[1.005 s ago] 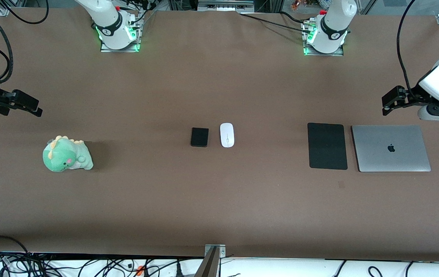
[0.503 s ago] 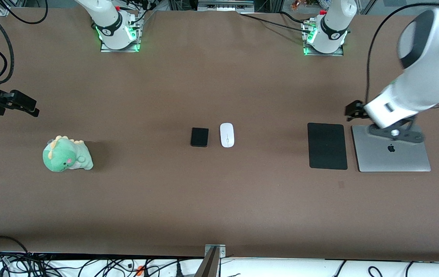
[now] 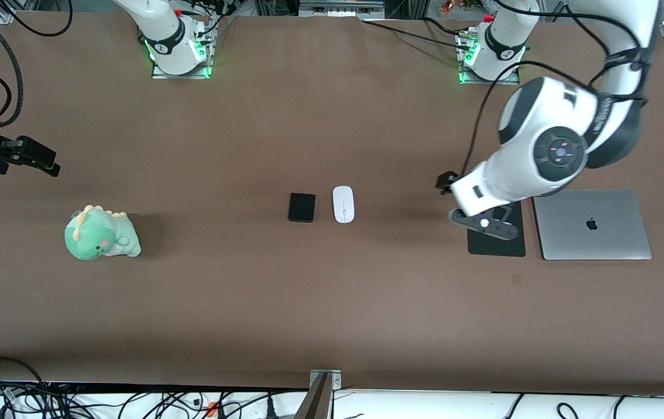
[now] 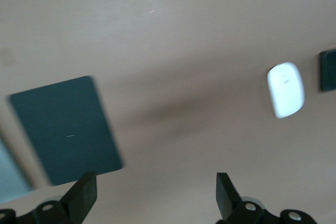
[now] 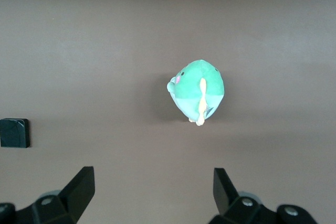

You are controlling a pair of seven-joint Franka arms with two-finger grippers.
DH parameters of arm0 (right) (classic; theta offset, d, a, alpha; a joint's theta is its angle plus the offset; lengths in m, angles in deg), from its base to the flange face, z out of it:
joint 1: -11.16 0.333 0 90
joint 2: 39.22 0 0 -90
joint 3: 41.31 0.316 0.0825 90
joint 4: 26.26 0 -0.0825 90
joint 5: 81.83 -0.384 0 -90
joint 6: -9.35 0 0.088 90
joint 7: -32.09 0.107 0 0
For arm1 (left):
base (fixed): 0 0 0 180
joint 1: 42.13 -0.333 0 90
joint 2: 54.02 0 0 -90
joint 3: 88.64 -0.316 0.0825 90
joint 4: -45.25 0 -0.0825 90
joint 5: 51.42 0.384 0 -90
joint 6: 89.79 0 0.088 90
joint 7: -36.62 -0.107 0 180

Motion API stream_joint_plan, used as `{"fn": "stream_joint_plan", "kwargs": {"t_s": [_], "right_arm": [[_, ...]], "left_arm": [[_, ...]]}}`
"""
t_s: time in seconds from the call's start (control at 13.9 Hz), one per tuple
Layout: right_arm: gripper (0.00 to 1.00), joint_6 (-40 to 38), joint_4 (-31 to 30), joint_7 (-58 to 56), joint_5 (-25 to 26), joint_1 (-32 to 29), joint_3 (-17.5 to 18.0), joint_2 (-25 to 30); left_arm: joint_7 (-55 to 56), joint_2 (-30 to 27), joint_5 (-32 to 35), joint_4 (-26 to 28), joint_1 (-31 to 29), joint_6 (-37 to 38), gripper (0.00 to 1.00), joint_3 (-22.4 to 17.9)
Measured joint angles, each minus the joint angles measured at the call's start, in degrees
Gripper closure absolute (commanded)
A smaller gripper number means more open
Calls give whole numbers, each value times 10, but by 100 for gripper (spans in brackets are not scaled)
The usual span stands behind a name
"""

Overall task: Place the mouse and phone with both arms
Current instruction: 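Lower the left gripper over the white mouse and grasp it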

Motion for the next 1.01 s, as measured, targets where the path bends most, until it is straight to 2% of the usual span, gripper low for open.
{"fn": "stream_joint_plan", "kwargs": {"t_s": [0.5, 1.01], "right_arm": [[0, -4, 0, 0, 1, 0, -1, 0], [0, -6, 0, 0, 1, 0, -1, 0]], "left_arm": [[248, 108, -1, 0, 128, -182, 0, 6], [327, 205, 8, 0, 187, -323, 0, 1]]}}
